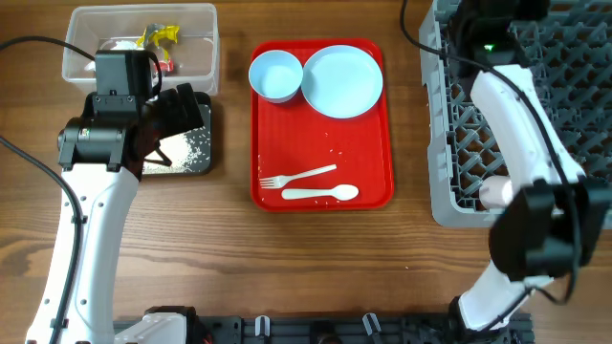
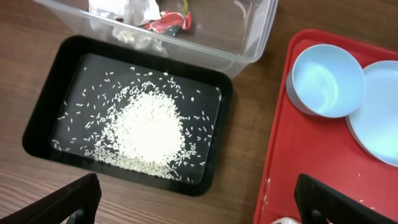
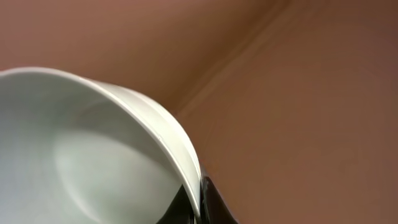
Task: Sort waste into correct bins and load items into the dishwasher rack
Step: 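Carry the light-blue bowl right and set it in the dish rack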
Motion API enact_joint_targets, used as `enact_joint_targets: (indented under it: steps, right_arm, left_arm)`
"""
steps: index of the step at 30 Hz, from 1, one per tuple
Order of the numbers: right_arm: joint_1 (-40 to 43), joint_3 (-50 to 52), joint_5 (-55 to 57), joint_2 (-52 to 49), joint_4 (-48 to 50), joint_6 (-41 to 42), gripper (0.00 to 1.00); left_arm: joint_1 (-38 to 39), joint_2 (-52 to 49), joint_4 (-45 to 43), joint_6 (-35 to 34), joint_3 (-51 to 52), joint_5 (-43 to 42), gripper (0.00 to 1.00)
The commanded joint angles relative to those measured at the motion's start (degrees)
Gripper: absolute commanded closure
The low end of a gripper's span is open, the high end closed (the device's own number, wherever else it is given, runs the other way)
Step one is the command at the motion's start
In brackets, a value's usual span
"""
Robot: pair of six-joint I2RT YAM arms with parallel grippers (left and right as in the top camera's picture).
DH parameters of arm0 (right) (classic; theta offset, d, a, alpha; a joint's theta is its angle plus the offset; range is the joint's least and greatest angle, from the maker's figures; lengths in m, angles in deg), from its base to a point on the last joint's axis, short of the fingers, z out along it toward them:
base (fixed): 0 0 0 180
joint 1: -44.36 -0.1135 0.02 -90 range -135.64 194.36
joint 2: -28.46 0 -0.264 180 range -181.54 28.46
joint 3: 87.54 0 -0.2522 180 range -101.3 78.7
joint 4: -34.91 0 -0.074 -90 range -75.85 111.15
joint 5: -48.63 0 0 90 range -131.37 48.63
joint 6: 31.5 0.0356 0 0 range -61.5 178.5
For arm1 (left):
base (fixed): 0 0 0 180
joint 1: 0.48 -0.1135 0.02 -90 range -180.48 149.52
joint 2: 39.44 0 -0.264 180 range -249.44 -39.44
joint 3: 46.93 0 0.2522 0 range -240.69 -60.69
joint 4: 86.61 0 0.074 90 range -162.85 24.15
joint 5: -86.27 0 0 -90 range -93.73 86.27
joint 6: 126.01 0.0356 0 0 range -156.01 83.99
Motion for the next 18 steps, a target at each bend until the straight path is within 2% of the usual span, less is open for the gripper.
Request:
enact_joint_targets:
  steps: [1,7,14,18]
  right_arm:
    - [-0.1,-0.6,-2.7,-6.5,5.4,-16.3,0.96]
    - [-0.1,-0.5,-1.1,-13.3,4.5,-17.0,0.96]
    - [-0.1,-0.5,-0.8,-14.4,4.0,-15.5,0.96]
    - [0.0,-0.5,-1.4,-14.4,0.4,-12.4,0.96]
  left_arm:
    - [-0.3,-0.1,-0.1,-0.7,-0.2,0.1,0.00]
    - [-0.3,-0.1,-0.1,-0.7,-0.2,0.1,0.00]
    - [-0.3,-0.1,-0.1,-0.7,-0.2,0.1,0.00]
    - [-0.3,-0.1,-0.1,-0.7,-0.2,0.1,0.00]
